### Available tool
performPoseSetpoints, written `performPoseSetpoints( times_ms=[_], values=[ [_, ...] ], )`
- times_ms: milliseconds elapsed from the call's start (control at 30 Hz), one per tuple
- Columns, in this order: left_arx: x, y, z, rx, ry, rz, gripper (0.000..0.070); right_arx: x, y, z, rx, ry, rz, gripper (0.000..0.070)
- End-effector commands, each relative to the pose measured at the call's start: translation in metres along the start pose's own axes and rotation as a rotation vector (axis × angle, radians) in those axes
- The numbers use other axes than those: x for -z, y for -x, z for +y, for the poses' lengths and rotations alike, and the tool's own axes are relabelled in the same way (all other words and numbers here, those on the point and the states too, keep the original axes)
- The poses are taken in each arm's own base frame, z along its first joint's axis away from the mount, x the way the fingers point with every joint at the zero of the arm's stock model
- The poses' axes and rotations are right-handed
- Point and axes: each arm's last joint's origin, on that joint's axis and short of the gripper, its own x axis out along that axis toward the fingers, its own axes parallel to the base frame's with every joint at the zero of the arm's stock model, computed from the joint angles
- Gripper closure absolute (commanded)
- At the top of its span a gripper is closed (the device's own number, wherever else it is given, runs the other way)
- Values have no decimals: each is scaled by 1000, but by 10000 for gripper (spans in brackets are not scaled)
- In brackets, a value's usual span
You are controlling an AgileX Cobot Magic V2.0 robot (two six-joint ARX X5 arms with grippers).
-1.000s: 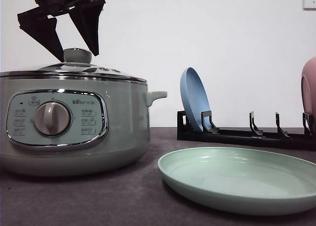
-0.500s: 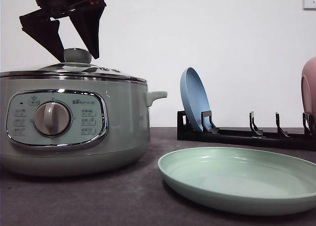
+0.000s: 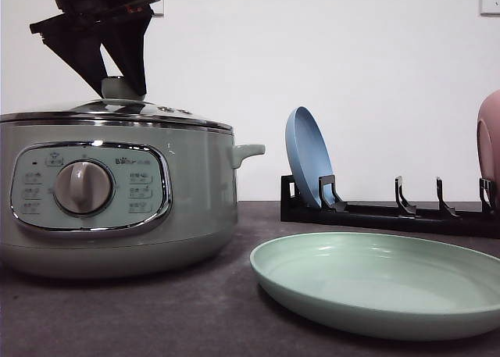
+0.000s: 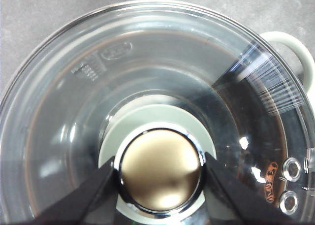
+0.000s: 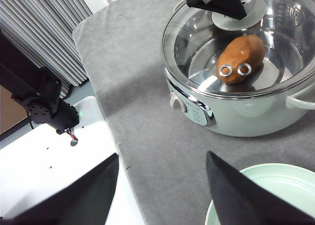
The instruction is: Transfer potato from steamer to green plate
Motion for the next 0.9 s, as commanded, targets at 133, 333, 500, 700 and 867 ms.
performPoseSetpoints(
  times_ms=[133, 333, 500, 700, 867],
  values=[
    [-4, -1, -2, 13, 6, -3, 699, -5, 1, 2, -7, 22, -11, 349],
    [-5, 11, -2, 10, 4, -47, 699, -5, 1, 2, -7, 21, -11, 349],
    [-3, 34, -2, 1, 5, -127, 699, -5, 1, 2, -7, 21, -11, 349],
    [7, 70, 4, -49, 22, -215, 699, -5, 1, 2, -8, 21, -11, 349],
    [21, 103, 11, -140, 57, -271, 699, -5, 1, 2, -7, 21, -11, 349]
  ],
)
